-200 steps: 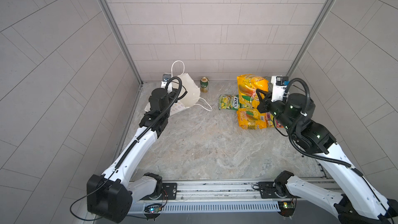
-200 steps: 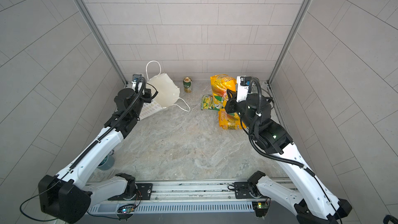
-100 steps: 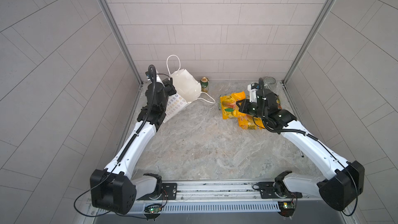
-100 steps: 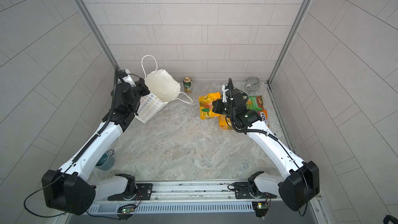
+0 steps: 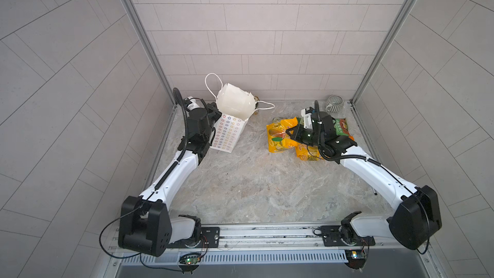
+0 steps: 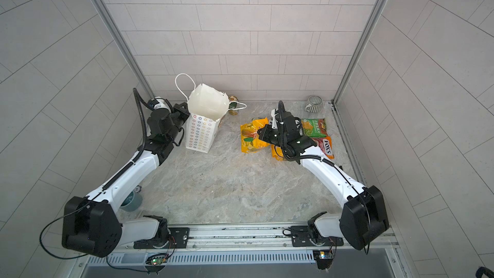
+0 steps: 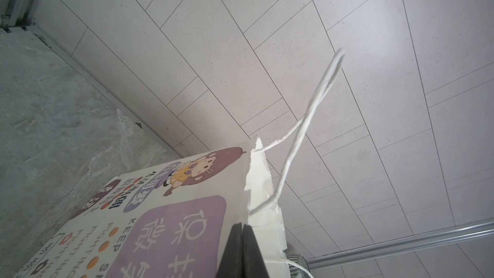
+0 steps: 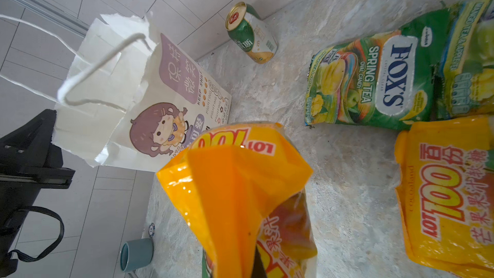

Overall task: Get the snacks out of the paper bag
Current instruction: 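Carry the yellow packet toward the other packets while the left gripper sets the bag down, then lower the packet beside the others, open the right gripper while the left releases the bag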

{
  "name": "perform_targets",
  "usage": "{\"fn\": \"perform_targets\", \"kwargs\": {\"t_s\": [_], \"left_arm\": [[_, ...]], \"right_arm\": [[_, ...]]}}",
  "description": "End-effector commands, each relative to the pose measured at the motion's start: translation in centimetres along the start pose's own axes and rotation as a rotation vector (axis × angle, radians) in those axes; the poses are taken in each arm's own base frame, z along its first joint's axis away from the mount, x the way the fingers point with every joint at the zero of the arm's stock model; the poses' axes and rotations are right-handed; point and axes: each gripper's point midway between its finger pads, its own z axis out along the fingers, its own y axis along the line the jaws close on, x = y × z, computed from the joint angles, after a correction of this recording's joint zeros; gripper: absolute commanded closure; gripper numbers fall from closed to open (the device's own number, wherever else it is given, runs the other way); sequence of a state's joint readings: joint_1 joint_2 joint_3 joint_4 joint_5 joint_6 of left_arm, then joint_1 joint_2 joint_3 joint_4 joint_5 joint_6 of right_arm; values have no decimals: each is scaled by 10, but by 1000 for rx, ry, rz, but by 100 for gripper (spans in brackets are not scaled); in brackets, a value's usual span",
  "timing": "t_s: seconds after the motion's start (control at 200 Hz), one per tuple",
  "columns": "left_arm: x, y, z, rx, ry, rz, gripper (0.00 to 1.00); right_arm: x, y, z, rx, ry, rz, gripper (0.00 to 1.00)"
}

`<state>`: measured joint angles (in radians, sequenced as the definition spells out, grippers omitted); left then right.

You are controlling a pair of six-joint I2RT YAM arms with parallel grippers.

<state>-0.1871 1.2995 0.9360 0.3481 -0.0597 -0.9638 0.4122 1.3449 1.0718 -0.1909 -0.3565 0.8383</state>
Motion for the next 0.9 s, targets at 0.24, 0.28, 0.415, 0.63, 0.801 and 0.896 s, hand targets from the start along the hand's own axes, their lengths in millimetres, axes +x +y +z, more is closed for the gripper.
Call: {"fn": "perform_targets", "kwargs": {"t_s": [0.24,0.28,0.415,0.63,0.801,0.896], "left_arm": [[-4,13,3,40,-3,-9,90],[-6,12,1,38,-7,30,83],[-10,8,-4,23,-2,163,73],[-14,32,-3,-39,-8,223,80],[-18,39,-4,-55,-15,275,71],[-20,36,-5,-54,-13,327,63]], "right_arm": [[-3,4,26,-52,4,44,95],[0,-1,29,-36,10,46,93],[13,-18,43,2,47,65,92],[23,-33,56,26,61,88,92],[30,-42,70,35,81,96,91],[35,-48,76,47,96,92,89]]}}
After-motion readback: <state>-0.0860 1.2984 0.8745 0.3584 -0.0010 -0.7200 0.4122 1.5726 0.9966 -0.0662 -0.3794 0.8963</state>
